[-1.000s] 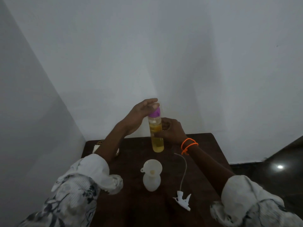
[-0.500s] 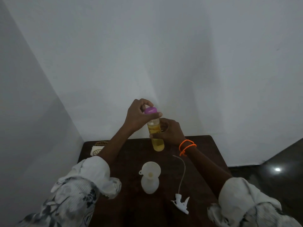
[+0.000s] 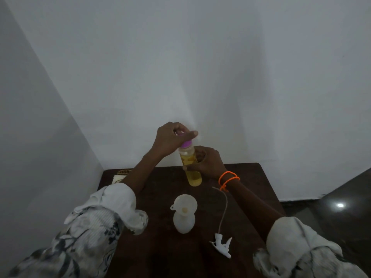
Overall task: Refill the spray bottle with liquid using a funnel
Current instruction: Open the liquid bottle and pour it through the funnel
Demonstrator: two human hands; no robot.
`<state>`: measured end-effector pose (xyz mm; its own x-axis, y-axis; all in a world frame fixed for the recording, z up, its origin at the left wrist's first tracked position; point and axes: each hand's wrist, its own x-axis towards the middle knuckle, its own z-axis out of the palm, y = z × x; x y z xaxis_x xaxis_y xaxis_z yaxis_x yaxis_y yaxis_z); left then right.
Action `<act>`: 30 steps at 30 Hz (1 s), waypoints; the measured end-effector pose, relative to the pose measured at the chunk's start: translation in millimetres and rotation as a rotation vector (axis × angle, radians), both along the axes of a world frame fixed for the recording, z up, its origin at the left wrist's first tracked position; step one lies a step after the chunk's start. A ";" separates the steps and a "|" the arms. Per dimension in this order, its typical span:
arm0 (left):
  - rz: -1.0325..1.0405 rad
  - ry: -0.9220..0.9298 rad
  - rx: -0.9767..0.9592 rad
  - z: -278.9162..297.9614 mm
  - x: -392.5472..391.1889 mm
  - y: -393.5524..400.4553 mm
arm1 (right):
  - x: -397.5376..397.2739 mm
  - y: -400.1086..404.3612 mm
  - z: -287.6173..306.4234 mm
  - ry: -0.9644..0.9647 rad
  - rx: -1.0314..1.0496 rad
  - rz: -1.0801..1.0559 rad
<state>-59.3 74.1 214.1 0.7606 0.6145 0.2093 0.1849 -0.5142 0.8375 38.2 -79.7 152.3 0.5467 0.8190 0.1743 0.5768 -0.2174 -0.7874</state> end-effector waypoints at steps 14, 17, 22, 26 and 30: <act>-0.262 -0.075 -0.393 -13.4 -15.8 16.3 | 6.2 2.8 -5.5 -0.003 -0.009 -0.019; -0.153 -0.081 -0.338 -14.8 -11.4 9.1 | 6.0 5.4 -8.1 0.003 -0.018 -0.019; 0.075 0.016 -0.168 -19.3 -0.8 -4.7 | 5.1 9.4 -13.2 -0.006 -0.057 -0.013; -0.015 0.061 -0.147 -18.3 5.5 -5.5 | 3.4 7.1 -16.4 0.024 -0.058 -0.022; -0.351 0.016 -0.497 -22.8 -2.8 -2.0 | 4.8 3.2 -15.2 0.060 -0.037 -0.051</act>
<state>-62.1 72.1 191.3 0.9363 0.3475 -0.0514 0.0895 -0.0945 0.9915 43.0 -76.5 137.0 0.5966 0.7949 0.1100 0.5161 -0.2751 -0.8112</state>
